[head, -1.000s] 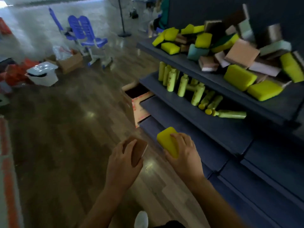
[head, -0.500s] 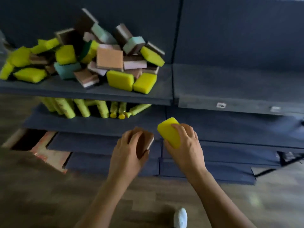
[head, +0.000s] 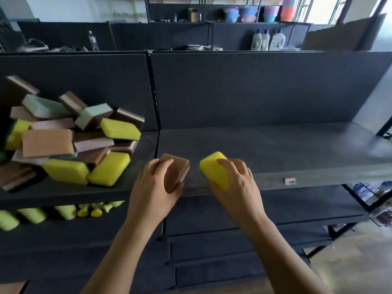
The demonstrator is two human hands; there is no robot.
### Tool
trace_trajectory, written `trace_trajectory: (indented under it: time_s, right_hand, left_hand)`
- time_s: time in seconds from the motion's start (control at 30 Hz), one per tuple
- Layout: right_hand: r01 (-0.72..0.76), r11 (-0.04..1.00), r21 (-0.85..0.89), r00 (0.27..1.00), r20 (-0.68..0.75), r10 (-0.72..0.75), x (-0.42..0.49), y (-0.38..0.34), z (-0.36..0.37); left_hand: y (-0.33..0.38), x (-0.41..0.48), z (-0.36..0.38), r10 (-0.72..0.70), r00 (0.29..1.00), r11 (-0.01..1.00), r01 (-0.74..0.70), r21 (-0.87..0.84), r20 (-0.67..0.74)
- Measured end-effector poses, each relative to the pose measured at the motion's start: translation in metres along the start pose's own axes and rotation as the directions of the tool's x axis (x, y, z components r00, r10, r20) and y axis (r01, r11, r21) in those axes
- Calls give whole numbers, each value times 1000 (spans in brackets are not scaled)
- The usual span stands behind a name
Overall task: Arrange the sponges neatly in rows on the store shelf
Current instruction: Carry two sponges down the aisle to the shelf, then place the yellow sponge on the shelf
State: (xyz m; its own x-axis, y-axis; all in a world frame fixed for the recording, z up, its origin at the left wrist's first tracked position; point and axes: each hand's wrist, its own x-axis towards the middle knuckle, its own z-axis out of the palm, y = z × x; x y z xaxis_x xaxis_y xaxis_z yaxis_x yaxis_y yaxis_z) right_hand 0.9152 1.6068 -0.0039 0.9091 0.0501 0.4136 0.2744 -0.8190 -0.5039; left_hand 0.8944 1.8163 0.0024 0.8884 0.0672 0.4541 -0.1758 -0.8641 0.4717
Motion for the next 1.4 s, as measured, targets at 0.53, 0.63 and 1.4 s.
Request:
trace_trajectory:
  time_s: [0.53, 0.63, 1.4]
  right_hand:
    - [-53, 998, -27, 991, 124, 56, 68, 23, 41]
    - [-55, 998, -38, 988, 143, 60, 79, 26, 46]
    - [32, 999, 2, 974, 225, -32, 127, 160, -11]
  left_hand:
    - [-36, 71, 50, -83, 983, 996, 76, 50, 161]
    - [-41, 81, 55, -41, 982, 991, 17, 129, 183]
    - [71, 129, 132, 103, 952, 994, -108, 2, 288]
